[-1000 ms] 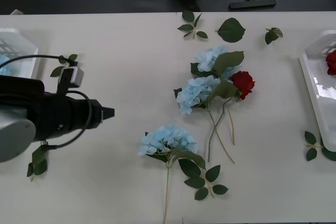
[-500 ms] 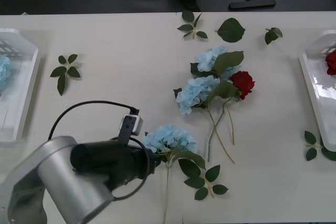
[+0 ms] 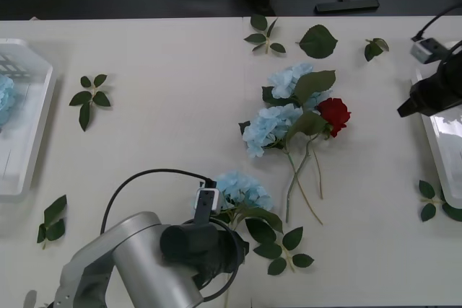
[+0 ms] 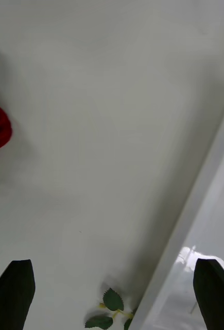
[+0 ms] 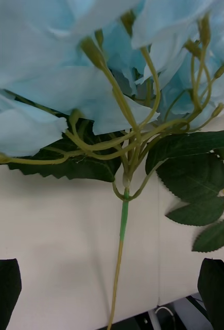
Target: Place the red flowers into the right box and the blue flowers into the left box. If a person shows an open palm, hand one flower to the person first, then continue sorting.
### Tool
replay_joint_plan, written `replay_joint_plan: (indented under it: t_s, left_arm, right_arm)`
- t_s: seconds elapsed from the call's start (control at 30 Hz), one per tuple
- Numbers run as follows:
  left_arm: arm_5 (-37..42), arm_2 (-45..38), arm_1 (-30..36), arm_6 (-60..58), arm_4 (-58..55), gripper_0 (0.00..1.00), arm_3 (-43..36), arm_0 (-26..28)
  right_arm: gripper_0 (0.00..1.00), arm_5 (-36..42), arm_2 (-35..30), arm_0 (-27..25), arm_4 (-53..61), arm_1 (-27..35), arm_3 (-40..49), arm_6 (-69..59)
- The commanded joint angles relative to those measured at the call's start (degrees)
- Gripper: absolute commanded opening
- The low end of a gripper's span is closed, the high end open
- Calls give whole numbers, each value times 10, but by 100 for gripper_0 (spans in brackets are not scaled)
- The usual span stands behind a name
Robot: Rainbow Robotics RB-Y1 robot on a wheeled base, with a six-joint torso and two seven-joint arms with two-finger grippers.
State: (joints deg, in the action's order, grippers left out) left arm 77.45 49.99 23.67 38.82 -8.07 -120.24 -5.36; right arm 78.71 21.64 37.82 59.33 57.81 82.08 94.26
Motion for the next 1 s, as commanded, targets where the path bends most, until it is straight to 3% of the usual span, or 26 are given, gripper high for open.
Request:
replay_joint_plan:
  t_s: [0.03,0.17,0.47,0.53,0.57,0.6,0.67,1.0]
  left_arm:
    - [-18,33,-32,16,17,100,41,-47]
    - [-51,36,-45,14,19,100,82,-59]
    - [-73,48,-57,14,32,99,130,-77]
    - [-73,50,-56,15,36,66,131,-78]
    - [-74,50,-56,15,36,56,132,-77]
    - [-78,52,-57,13,36,25,135,-78]
    - [-79,51,-56,13,36,0,137,-78]
    - [-81,52,-54,16,63,0,138,-77]
  right_arm:
    - [89,-21,30,-24,-29,-23,91,-74]
    - [89,-19,31,-59,-60,-49,141,-171]
    - [89,21,31,-84,-167,-137,141,-453]
    - [89,21,31,-87,-188,-152,137,-490]
    - [89,21,31,-88,-193,-156,135,-500]
    - [89,21,31,-89,-200,-164,131,-521]
    - [89,16,31,-89,-204,-174,125,-547]
    - [89,-10,31,-91,-245,-225,105,-631]
